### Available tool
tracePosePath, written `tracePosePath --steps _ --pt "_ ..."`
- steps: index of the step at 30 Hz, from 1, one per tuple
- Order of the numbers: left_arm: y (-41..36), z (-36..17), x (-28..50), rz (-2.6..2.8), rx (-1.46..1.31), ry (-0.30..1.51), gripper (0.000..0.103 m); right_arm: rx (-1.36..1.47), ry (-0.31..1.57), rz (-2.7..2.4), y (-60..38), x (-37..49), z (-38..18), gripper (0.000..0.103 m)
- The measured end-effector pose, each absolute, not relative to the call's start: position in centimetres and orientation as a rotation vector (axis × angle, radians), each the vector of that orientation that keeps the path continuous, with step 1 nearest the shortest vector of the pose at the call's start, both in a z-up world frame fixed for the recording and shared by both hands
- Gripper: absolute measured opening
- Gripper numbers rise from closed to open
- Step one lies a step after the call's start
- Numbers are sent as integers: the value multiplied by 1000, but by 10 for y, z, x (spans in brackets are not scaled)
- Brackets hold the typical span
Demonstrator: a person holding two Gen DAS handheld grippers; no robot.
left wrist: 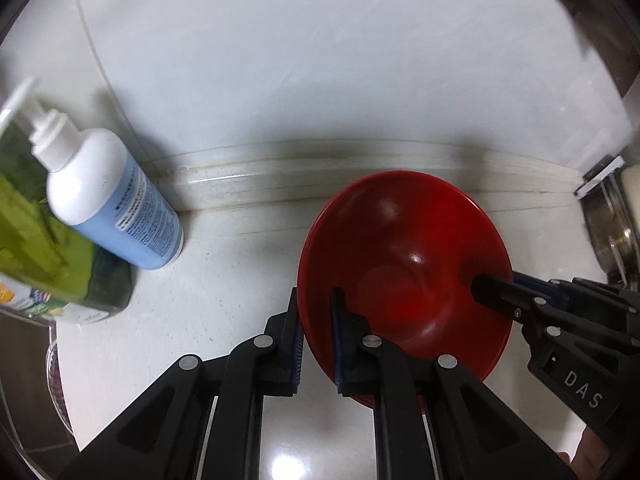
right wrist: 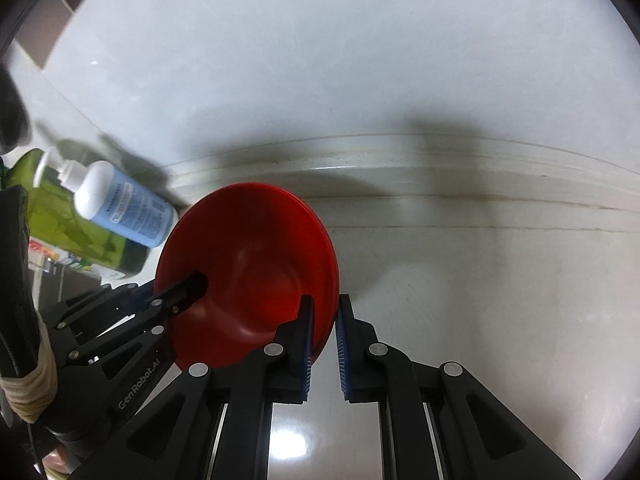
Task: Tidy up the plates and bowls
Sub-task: 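Lift the red-and-black bowl with both grippers and carry it over the pink bowl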
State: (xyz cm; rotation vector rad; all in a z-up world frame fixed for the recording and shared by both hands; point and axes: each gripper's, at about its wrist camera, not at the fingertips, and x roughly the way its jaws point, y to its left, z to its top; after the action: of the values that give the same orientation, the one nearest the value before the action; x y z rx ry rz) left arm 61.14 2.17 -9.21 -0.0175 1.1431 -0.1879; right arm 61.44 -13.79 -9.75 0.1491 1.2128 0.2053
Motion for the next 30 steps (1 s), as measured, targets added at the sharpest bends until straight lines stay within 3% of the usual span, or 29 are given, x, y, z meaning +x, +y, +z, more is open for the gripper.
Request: tracePosePath --steps 14,30 --pt "-3 -47 550 -267 -12 1052 13 117 1092 172 -151 534 -38 12" --pt "-50 -20 453 -441 -18 1066 13 106 1007 49 -184 424 -3 12"
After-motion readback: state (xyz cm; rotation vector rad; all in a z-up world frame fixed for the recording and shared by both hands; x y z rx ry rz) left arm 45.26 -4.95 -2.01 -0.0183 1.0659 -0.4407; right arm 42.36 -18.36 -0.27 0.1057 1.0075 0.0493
